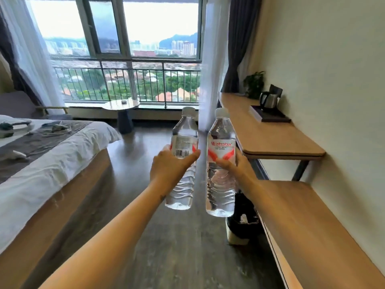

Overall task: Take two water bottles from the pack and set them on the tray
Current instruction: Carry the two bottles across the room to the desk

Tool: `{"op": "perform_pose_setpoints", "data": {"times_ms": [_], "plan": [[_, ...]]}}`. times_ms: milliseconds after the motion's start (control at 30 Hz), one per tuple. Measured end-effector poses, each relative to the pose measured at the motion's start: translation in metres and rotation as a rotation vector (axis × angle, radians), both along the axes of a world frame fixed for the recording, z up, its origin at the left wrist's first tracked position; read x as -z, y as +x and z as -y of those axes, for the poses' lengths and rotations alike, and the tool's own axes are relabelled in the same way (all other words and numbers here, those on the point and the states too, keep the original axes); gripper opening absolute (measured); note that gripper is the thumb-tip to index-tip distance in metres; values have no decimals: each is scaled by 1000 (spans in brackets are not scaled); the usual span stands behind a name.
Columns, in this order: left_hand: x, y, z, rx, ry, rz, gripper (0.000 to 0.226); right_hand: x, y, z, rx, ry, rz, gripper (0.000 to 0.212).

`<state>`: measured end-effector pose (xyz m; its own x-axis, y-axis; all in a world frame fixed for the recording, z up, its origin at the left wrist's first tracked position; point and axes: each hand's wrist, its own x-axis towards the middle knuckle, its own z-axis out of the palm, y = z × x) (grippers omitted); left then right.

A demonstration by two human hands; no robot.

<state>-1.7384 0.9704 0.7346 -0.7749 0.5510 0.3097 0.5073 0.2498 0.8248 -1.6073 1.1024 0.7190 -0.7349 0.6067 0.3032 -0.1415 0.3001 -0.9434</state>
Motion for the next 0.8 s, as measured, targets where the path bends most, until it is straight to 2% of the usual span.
{"op": "perform_pose_setpoints", "data": {"times_ms": [100,233,300,500,600,733,800], "plan": [[-1,-56,-89,73,-22,-12,58,1,-45,-81,60,-11,-1,64],[20,-134,-205,148,-34,-20,55,18,-116,-188,117,-21,-61,43],[30,-179,-266,161,-51,-31,51,32,-163,-243,126,-43,-114,41],[15,-319,-426,130,-44,-73,34,27,-311,-406,91,-92,-92,56],[6,-386,-483,112,-32,-74,38,20,-383,-476,77,-94,-85,57],[9,-476,-567,119,-36,-63,43,25,-477,-566,71,-81,-92,45],[15,-519,-621,157,-39,-69,50,33,-520,-614,88,-70,-101,49]]}}
